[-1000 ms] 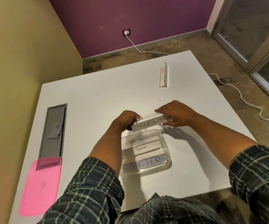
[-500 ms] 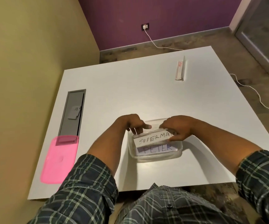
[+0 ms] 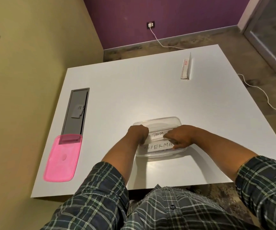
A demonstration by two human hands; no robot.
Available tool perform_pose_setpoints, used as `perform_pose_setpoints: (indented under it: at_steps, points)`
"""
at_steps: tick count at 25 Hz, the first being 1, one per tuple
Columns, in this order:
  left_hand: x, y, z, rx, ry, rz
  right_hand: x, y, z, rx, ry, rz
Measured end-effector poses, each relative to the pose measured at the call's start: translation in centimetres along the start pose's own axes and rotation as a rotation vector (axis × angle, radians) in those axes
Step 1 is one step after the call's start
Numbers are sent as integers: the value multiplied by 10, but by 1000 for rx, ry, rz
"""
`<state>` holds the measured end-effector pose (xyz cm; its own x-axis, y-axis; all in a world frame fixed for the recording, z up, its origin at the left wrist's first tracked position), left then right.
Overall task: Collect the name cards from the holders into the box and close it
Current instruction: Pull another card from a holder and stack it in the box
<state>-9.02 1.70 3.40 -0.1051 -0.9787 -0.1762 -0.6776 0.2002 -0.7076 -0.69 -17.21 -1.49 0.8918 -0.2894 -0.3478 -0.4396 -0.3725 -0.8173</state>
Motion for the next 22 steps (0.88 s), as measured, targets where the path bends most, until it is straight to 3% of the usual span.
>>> perform_pose_setpoints:
  at_steps: [4, 11, 13, 15, 17, 22]
  points:
    - [2, 2, 6, 1, -8, 66, -2, 0, -4, 15, -10, 51]
    - [9, 0, 14, 75, 27, 185, -1, -4, -5, 8, 22, -99]
    - [8, -7, 19, -54, 57, 87, 1, -8, -8, 45, -5, -12]
    - [5, -15, 31, -291, 80, -235, 4, -18, -15, 150, -46, 109]
    - [2, -33, 38, -410, 102, -467, 10, -33, -20, 303, -58, 151]
    - [-10, -97, 65, -65, 118, -506, 66, -84, -40, 645, 265, 258]
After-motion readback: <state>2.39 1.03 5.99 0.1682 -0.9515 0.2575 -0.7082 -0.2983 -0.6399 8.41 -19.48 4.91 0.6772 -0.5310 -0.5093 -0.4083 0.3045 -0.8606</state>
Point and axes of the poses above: each hand's wrist, its own z-axis towards the middle knuckle, its own y-axis out of the palm, x = y × z, the point moved 3 cm from there along z, towards the middle knuckle, and after that the axes turned 8 degrees about z, right-handed, at the moved point
